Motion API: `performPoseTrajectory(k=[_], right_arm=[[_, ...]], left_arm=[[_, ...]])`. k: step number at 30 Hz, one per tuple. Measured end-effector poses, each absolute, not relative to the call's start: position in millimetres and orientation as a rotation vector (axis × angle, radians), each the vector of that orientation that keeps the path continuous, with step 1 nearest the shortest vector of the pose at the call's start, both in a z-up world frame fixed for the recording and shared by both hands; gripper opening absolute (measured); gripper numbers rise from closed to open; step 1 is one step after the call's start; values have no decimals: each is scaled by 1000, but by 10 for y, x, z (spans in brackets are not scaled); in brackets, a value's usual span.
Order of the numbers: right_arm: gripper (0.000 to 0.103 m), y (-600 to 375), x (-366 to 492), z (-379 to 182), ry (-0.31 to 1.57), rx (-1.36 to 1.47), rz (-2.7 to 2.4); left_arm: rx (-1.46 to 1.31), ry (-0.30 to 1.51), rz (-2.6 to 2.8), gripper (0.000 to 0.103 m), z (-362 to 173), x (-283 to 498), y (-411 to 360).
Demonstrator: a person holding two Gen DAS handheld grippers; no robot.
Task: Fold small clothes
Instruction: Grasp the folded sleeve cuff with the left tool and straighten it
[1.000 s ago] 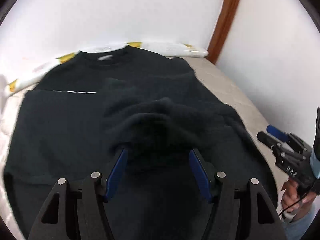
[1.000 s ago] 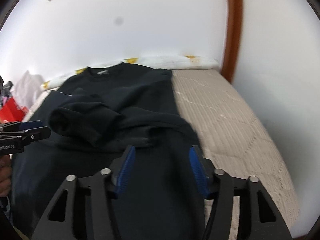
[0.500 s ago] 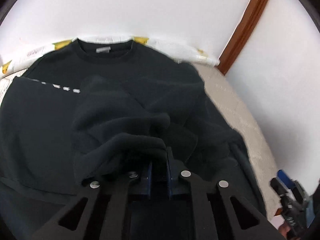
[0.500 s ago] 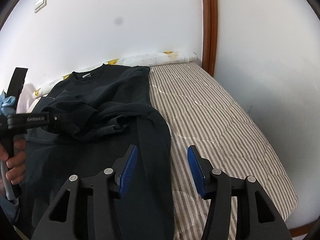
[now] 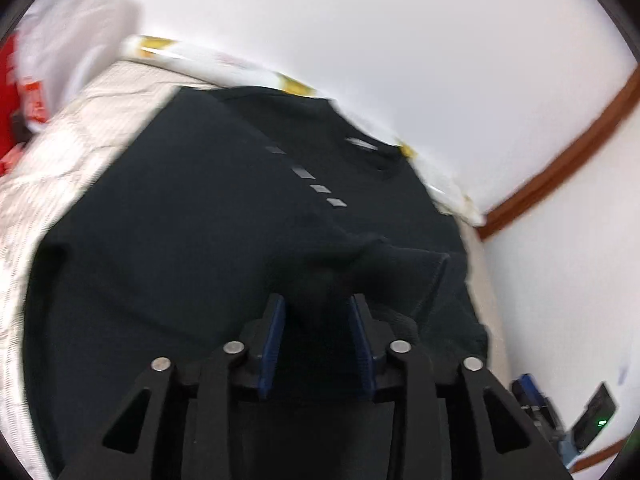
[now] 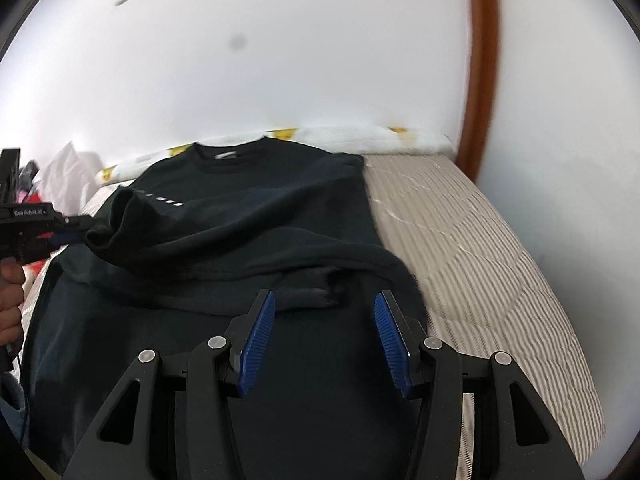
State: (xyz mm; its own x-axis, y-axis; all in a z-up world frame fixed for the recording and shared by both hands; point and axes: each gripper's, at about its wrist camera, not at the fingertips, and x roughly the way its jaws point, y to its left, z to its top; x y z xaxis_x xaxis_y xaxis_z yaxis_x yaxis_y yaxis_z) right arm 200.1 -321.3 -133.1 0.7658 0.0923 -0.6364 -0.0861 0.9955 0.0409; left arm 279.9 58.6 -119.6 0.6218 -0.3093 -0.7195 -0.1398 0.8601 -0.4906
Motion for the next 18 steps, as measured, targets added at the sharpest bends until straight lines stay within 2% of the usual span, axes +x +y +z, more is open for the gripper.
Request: performPoseTrajectory(k=[1, 2, 3, 8, 18], right_arm=[[51, -3155, 2004, -1325, 692, -2, 105], [51, -3094, 2010, -1321, 693, -15, 112], [51, -3040, 2010, -1321, 693, -27, 117], [51, -2888, 2014, -1365, 703, -42, 139], [52, -3024, 1888, -1441, 715, -39, 90]], left_arm=[[-537, 892, -83, 45, -1207, 2742, 655], [-532, 883, -73, 60, -1218, 2693, 717], [-529, 877, -68, 62, -1226, 2643, 769], [-444, 877, -112, 62, -1199, 2516, 765], [-206, 896, -269, 66, -1146, 2759, -216]])
